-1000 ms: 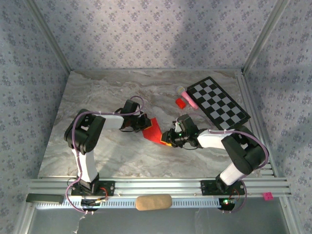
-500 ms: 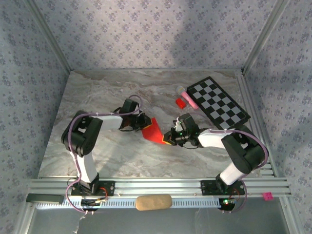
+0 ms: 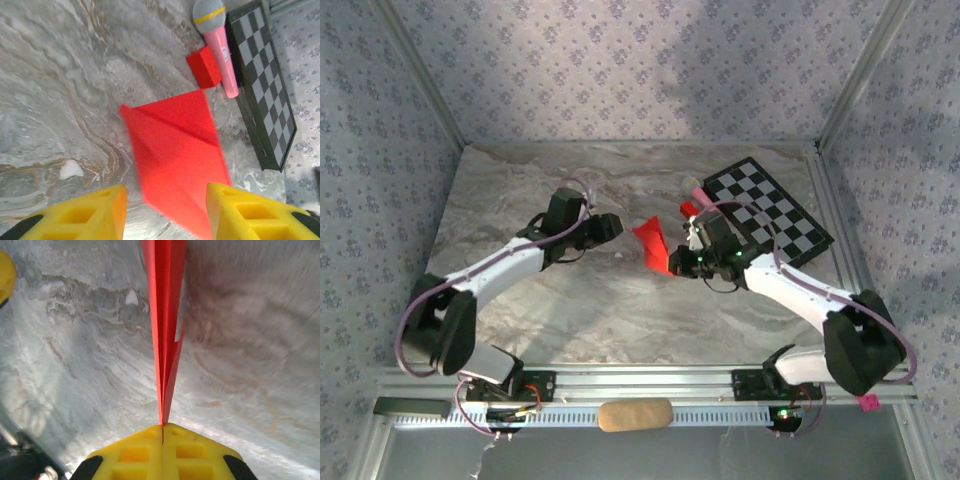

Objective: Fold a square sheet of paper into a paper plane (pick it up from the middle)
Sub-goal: Turn over the paper at the center of the table.

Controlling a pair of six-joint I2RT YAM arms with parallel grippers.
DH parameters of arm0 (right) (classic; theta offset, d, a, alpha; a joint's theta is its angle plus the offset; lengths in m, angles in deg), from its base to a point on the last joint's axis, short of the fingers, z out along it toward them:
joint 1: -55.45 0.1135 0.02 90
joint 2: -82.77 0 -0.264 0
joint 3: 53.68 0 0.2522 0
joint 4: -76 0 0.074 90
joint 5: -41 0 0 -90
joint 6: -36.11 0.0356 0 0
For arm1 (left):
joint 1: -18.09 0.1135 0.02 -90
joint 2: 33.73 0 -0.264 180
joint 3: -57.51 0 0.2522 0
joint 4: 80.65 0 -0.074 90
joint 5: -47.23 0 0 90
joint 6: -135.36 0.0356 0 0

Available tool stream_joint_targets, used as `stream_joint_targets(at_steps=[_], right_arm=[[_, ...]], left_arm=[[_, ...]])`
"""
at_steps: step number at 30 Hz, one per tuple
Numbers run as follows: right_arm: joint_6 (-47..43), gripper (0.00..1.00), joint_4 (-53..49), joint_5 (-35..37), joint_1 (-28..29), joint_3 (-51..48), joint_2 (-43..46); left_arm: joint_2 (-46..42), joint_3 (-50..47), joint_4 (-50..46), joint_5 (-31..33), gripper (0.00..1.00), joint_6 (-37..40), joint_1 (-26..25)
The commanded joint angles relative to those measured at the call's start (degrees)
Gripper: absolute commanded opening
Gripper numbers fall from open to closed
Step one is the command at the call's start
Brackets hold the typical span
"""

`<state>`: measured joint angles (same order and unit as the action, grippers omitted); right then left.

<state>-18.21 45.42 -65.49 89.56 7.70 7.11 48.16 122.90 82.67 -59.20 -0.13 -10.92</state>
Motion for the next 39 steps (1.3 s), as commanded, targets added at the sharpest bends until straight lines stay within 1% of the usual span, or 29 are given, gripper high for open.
stream_joint_targets(at_steps=[1, 3, 5, 8, 11, 14, 19, 29, 36, 39], right_arm=[[-8.78, 0.02, -14.06, 13.17, 2.04, 5.66, 1.48], [-10.76, 0.02, -17.29, 19.48, 3.82, 8.82, 1.35], [-13.03, 0.02, -21.81, 26.52, 6.44, 11.61, 0.62], [-14.48, 0.02, -26.92, 35.28, 9.64, 15.18, -1.35], [-15.11, 0.02, -29.56, 40.63, 12.09, 17.64, -3.25], [-16.0, 0.02, -30.76, 44.03, 14.27, 19.22, -4.76], [-16.57, 0.02, -34.15, 48.57, 17.02, 22.44, -7.63], [-16.34, 0.02, -38.16, 53.66, 20.14, 23.82, -11.4], [-16.15, 0.02, -42.23, 55.12, 24.2, 26.54, -18.92], [-17.37, 0.03, -42.32, 52.66, 26.27, 27.84, -22.16]], left_arm=[[-4.17, -2.2, -3.9, 6.27, 0.48, 2.12, 0.08], [-6.54, -3.09, -4.58, 7.9, 0.5, 1.96, 0.38], [-8.9, -4.2, -5.14, 9.46, 0.51, 1.98, 1.0], [-11.61, -5.59, -5.76, 10.7, 0.53, 1.88, 2.06], [-13.39, -6.19, -6.7, 11.01, 0.54, 1.87, 3.3], [-14.6, -6.43, -8.13, 11.06, 0.54, 1.9, 4.31], [-16.22, -7.0, -9.24, 11.32, 0.55, 1.71, 5.4], [-17.11, -7.51, -10.0, 11.5, 0.55, 1.8, 7.37], [-17.45, -7.65, -10.44, 11.54, 0.56, 1.9, 8.86], [-17.7, -7.87, -10.84, 11.41, 0.56, 1.8, 9.54]])
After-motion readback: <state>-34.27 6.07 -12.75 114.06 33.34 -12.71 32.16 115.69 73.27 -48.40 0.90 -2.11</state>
